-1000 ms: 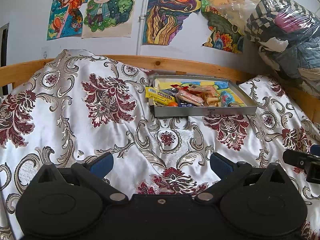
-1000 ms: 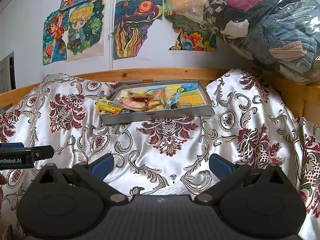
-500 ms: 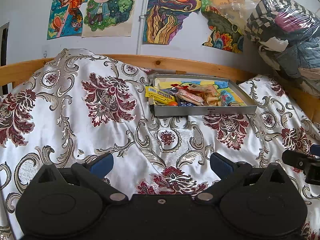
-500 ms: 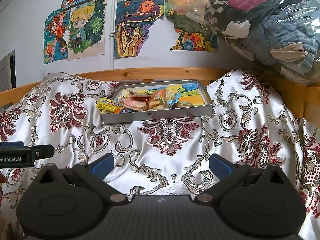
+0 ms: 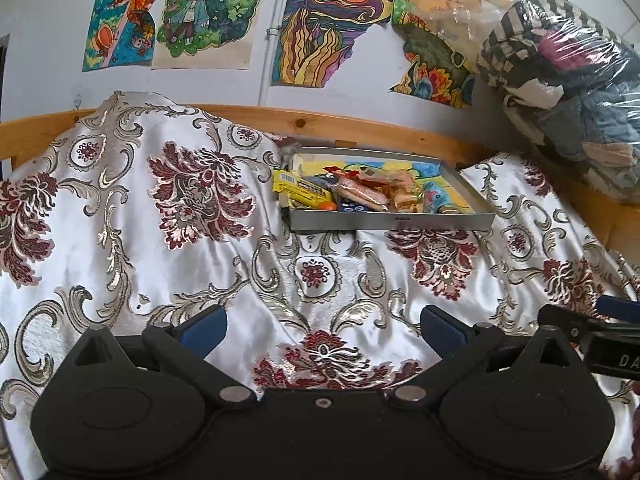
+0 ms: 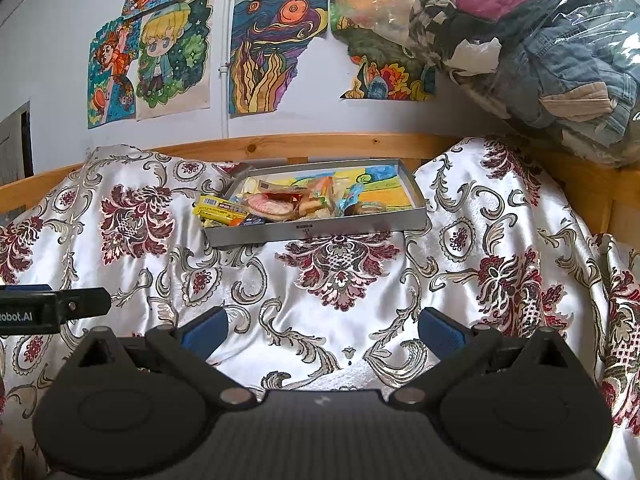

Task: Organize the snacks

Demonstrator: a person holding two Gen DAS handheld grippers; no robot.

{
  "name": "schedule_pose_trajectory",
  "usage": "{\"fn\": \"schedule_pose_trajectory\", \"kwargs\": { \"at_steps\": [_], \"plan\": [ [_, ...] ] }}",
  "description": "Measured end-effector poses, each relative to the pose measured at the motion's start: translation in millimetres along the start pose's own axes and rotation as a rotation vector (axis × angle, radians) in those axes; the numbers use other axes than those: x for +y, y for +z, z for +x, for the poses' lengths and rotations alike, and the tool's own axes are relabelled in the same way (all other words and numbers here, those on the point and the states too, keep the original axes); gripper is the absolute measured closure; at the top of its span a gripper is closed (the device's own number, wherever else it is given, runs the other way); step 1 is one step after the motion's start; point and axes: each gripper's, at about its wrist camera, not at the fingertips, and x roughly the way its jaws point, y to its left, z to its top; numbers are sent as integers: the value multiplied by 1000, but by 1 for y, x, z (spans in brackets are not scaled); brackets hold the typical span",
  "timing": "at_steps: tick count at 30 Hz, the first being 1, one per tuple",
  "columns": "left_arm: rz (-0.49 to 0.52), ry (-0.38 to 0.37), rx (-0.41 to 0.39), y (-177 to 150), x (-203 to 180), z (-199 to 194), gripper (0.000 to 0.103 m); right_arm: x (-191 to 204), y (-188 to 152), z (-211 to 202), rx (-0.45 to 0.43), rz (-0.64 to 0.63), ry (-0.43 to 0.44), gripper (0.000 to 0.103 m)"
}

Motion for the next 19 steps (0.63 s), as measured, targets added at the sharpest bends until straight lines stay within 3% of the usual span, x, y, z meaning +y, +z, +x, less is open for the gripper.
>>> {"fn": "schedule_pose_trajectory", "kwargs": {
  "at_steps": [19],
  "plan": [
    [7, 13, -18, 0, -2, -2, 1, 1, 1, -1, -2, -4, 3, 0]
  ]
}}
